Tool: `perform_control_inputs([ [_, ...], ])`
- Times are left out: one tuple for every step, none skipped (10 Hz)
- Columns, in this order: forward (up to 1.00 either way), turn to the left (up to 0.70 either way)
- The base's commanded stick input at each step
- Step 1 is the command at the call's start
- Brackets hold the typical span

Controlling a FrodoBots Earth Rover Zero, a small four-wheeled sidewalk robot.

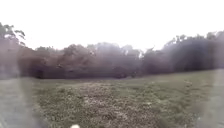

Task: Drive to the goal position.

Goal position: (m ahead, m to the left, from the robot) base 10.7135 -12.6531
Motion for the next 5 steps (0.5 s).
perform_control_inputs([
  [0.70,-0.14],
  [0.70,-0.14],
  [0.70,-0.14],
  [0.70,-0.14],
  [0.70,-0.14],
])
